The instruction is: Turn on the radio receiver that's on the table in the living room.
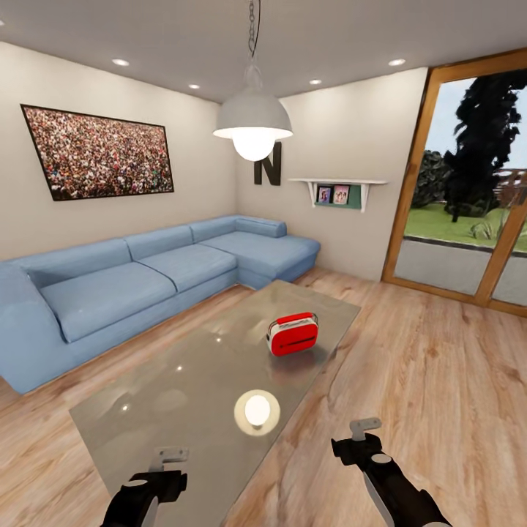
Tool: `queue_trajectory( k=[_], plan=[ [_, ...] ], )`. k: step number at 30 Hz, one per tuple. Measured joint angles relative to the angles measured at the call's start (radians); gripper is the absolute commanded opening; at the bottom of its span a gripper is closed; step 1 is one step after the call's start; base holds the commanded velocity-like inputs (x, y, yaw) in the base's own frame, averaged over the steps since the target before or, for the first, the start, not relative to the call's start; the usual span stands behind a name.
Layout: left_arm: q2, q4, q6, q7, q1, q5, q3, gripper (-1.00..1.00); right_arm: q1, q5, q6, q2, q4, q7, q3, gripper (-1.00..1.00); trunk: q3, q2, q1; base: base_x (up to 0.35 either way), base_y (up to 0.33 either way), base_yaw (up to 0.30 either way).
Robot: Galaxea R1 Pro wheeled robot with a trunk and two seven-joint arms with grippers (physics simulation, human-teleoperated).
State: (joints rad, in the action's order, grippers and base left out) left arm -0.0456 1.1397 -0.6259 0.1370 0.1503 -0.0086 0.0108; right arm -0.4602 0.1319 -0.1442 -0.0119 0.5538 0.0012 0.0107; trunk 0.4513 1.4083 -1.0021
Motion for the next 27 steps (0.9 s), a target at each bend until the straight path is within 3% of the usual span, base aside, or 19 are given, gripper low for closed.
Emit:
queue_trajectory(
  k=[12, 27],
  plan=[
    [-0.002, 0.0, 0.0, 0.005, 0.0, -0.001, 0.0, 1.0, 0.0, 0.0, 0.0, 0.0, 0.0, 0.0, 0.0, 1.0, -0.038, -0.084, 0.046, 0.014, 0.0, 0.0],
    [-0.016, -0.001, 0.002, 0.069, 0.0, -0.002, 0.0, 1.0, 0.0, 0.0, 0.0, 0.0, 0.0, -0.001, 0.0, 1.0, -0.085, -0.189, 0.104, 0.307, 0.0, 0.0]
  ],
)
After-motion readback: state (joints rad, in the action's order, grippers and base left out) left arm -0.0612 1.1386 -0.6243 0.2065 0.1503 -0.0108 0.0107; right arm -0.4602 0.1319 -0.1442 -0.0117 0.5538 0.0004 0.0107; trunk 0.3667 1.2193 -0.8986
